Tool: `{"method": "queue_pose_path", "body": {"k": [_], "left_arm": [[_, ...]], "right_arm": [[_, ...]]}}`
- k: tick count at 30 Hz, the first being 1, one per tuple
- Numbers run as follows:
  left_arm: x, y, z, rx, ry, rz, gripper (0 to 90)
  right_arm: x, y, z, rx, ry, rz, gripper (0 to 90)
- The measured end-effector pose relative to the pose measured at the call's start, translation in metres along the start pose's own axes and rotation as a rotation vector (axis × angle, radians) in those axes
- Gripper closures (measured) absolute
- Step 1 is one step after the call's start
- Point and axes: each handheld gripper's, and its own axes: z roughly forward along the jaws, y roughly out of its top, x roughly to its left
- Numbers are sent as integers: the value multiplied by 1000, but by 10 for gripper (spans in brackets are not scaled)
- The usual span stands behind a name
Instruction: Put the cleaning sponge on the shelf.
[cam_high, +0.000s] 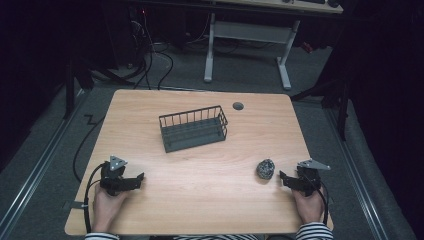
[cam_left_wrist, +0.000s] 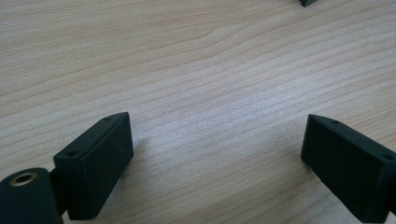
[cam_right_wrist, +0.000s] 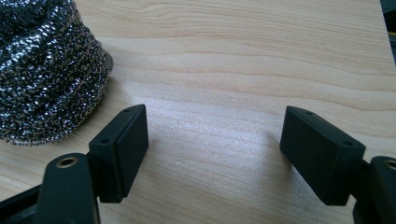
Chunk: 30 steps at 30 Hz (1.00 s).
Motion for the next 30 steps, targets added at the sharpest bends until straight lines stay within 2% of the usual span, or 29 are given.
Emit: {"method": "queue_pose_path", "body": {"k": [3, 6, 11, 18, 23, 30], "left_arm": [[0, 0, 0, -1, 1, -1, 103], [1, -1, -2, -15, 14, -13, 158], [3, 0, -3, -16, -2, -34, 172], [6, 2, -3, -24, -42, -71, 204], [5, 10, -4, -11, -70, -62, 210], [3, 24, -7, -34, -134, -68, 248]], "right_arm": [[0, 0, 0, 2, 0, 0, 238], [0, 0, 0, 2, -2, 0, 239], [0, 0, 0, -1, -3, 1, 246], [0, 0, 0, -1, -4, 2, 246], [0, 0, 0, -1, -4, 2, 247], [0, 0, 0, -1, -5, 3, 247]]}}
